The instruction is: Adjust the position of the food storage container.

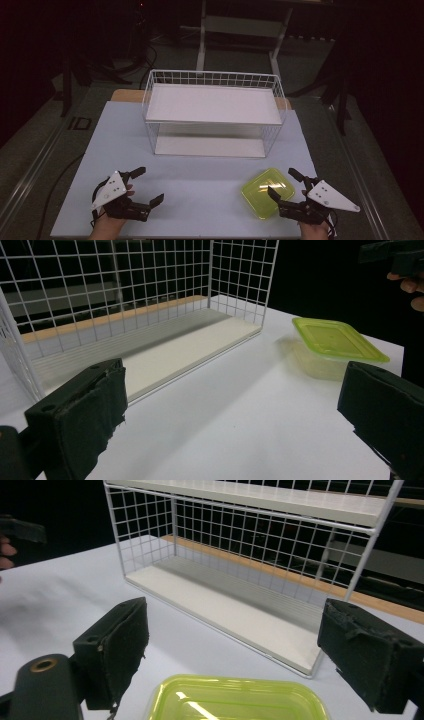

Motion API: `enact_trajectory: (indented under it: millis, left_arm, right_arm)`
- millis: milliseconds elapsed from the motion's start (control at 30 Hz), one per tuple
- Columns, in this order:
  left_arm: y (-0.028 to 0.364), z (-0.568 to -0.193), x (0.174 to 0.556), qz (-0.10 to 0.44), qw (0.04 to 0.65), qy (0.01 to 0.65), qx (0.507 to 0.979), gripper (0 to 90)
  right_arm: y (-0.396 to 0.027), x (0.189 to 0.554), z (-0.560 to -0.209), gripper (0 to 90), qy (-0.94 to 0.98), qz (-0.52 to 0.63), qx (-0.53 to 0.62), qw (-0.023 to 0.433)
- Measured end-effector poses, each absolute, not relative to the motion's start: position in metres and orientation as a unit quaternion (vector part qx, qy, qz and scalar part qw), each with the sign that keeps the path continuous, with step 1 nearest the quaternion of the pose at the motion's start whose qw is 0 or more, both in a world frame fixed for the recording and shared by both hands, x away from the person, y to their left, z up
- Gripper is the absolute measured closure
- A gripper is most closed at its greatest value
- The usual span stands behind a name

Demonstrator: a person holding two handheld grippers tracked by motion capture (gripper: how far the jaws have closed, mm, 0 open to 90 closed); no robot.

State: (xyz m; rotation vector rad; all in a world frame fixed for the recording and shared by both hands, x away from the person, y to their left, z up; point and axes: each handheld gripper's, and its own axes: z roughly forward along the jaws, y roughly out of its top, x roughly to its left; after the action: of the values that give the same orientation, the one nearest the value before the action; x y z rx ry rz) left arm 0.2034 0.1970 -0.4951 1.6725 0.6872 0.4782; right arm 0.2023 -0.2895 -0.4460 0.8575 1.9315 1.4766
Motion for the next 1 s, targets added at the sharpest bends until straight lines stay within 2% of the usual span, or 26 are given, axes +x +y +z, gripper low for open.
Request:
enact_trajectory:
  millis: [133, 267, 333, 500, 533, 567, 600, 633, 667, 733, 833, 967, 1000]
  left_arm:
    - [0.197, -0.496, 0.204, 0.204, 0.593, 0.297, 0.720, 0.3]
    - [0.196, -0.496, 0.204, 0.206, 0.590, 0.295, 0.723, 0.3]
    - [0.196, -0.496, 0.204, 0.205, 0.590, 0.296, 0.723, 0.3]
    - [0.196, -0.496, 0.204, 0.205, 0.592, 0.295, 0.722, 0.3]
    - [0.196, -0.496, 0.204, 0.204, 0.592, 0.295, 0.722, 0.3]
    - [0.196, -0.496, 0.204, 0.203, 0.592, 0.295, 0.722, 0.3]
    - [0.195, -0.496, 0.204, 0.202, 0.593, 0.295, 0.722, 0.3]
    - [0.195, -0.496, 0.204, 0.202, 0.593, 0.295, 0.722, 0.3]
    - [0.195, -0.496, 0.204, 0.203, 0.593, 0.294, 0.722, 0.3]
    - [0.194, -0.496, 0.205, 0.202, 0.595, 0.294, 0.721, 0.3]
    - [0.194, -0.496, 0.205, 0.201, 0.591, 0.295, 0.723, 0.3]
    - [0.193, -0.497, 0.206, 0.200, 0.590, 0.293, 0.725, 0.3]
    - [0.193, -0.497, 0.206, 0.199, 0.591, 0.293, 0.725, 0.3]
  right_arm:
    - [-0.289, 0.202, -0.442, 13.0, 0.715, 0.565, 0.323, 0.256]
    - [-0.284, 0.202, -0.438, 12.5, 0.718, 0.554, 0.321, 0.272]
    - [-0.283, 0.203, -0.435, 13.0, 0.724, 0.554, 0.318, 0.263]
    - [-0.288, 0.209, -0.429, 19.6, 0.738, 0.543, 0.320, 0.243]
    - [-0.292, 0.211, -0.429, 28.8, 0.743, 0.534, 0.322, 0.243]
    - [-0.292, 0.211, -0.429, 28.8, 0.743, 0.534, 0.322, 0.243]
    - [-0.300, 0.212, -0.431, 35.4, 0.748, 0.524, 0.328, 0.243]
    - [-0.300, 0.212, -0.431, 35.4, 0.748, 0.524, 0.328, 0.243]
    - [-0.308, 0.214, -0.434, 48.6, 0.760, 0.504, 0.333, 0.238]
    - [-0.311, 0.214, -0.437, 51.8, 0.762, 0.495, 0.339, 0.243]
    - [-0.322, 0.213, -0.447, 66.6, 0.777, 0.475, 0.349, 0.221]
    - [-0.326, 0.210, -0.456, 69.9, 0.791, 0.461, 0.346, 0.206]
    - [-0.329, 0.208, -0.462, 73.7, 0.797, 0.453, 0.347, 0.196]
